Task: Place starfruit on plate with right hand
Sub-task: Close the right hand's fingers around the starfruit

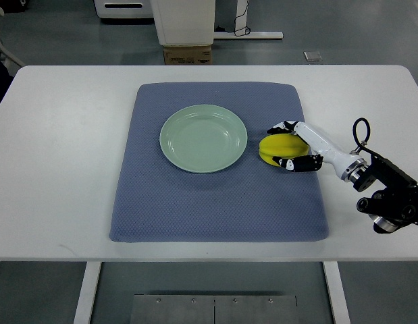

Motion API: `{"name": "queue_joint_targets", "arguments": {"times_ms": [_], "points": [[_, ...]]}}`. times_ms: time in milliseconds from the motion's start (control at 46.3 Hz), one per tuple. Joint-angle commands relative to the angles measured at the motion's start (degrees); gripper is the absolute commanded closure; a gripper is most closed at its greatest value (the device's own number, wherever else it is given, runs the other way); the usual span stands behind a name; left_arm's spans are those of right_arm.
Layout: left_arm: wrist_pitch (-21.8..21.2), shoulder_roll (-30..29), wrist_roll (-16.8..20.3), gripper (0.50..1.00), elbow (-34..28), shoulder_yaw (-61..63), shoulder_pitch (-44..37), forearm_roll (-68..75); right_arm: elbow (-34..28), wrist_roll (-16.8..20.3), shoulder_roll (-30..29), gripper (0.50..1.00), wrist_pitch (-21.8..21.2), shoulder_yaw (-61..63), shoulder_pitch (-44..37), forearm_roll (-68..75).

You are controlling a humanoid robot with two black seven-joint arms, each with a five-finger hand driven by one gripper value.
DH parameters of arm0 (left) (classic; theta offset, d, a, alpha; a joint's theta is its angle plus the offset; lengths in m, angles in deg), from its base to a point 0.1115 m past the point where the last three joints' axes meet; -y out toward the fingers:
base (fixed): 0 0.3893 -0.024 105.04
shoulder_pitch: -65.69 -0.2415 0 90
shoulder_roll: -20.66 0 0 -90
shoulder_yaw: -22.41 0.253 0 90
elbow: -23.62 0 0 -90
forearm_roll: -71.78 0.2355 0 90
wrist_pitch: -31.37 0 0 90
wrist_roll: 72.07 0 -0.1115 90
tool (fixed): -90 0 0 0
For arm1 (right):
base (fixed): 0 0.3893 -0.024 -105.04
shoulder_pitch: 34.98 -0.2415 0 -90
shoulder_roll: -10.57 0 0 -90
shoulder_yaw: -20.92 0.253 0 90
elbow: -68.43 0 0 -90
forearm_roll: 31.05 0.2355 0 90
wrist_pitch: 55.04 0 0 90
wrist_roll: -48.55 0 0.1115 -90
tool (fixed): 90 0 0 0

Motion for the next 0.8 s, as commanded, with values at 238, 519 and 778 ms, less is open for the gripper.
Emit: {"name": "queue_joint_targets", "arguments": {"times_ms": [238,519,778], "points": [[0.0,0.0,-0.1,0.5,0.0,0.0,0.0,0.0,-0.1,0.0,0.0,1.0,0.0,0.5,-0.9,1.3],[0.0,0.0,0.0,0.5,0.0,0.0,0.0,0.0,-0.2,0.0,0.1,1.0,0.0,1.2,-1.1,1.6],[0.0,0.0,0.0,0.5,0.0,0.0,0.0,0.0,-0.8,0.0,0.7,1.0,0.0,4.1,-1.1,3.1]]}}
